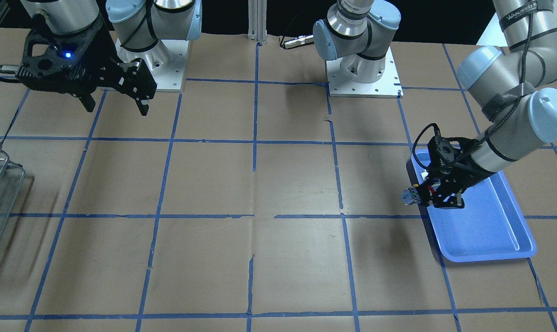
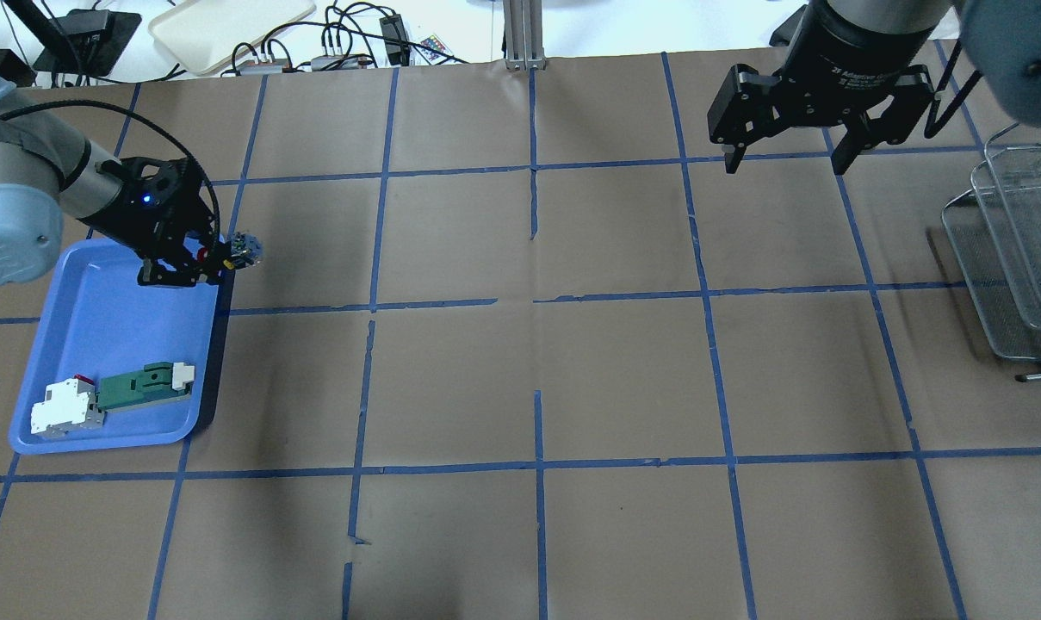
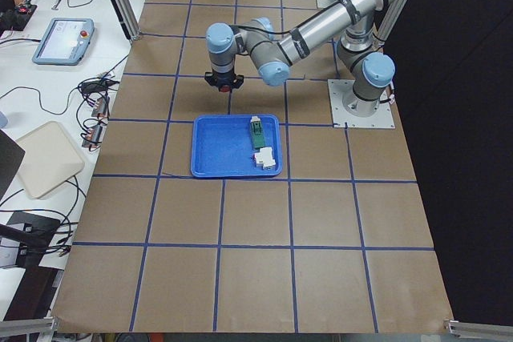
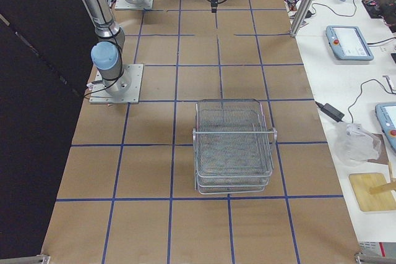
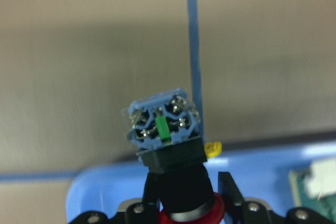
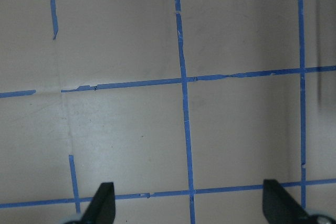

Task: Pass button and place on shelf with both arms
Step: 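Lift the push button with the left gripper out of the tray, then carry the button toward the table center with the left gripper while the right gripper approaches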

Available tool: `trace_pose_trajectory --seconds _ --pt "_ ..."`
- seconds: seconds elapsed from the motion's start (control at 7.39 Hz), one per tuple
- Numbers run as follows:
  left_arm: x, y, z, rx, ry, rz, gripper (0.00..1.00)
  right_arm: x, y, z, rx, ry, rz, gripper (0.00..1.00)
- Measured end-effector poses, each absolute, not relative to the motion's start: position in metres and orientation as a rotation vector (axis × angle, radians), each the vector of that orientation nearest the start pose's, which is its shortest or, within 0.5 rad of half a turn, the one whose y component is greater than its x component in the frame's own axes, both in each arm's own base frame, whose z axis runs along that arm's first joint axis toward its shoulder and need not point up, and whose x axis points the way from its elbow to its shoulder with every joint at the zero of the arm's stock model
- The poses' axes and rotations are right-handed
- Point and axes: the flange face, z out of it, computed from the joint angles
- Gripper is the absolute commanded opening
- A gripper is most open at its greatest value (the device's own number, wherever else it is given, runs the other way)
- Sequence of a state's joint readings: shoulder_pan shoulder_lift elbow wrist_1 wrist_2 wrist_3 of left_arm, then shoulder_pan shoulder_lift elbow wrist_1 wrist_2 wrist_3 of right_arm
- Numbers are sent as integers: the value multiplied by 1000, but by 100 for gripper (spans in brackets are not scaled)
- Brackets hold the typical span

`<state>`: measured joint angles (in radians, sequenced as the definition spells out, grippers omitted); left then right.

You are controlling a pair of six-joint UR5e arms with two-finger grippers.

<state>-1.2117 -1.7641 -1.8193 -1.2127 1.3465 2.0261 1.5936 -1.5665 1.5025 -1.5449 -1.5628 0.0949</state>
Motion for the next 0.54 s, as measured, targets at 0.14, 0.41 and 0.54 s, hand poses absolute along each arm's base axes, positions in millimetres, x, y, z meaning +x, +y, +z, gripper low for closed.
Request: trace_pose_trajectory --seconds 0.14,0.41,0.54 --pt "-6 -540 328 -2181 -1967 297 0 146 -495 510 115 3119 -66 100" --pt "-110 -519 367 -2151 -1915 377 0 157 -500 505 89 3010 -106 100" --pt "-160 -505 388 -2144 -1895 408 0 157 -501 503 45 2976 -111 100"
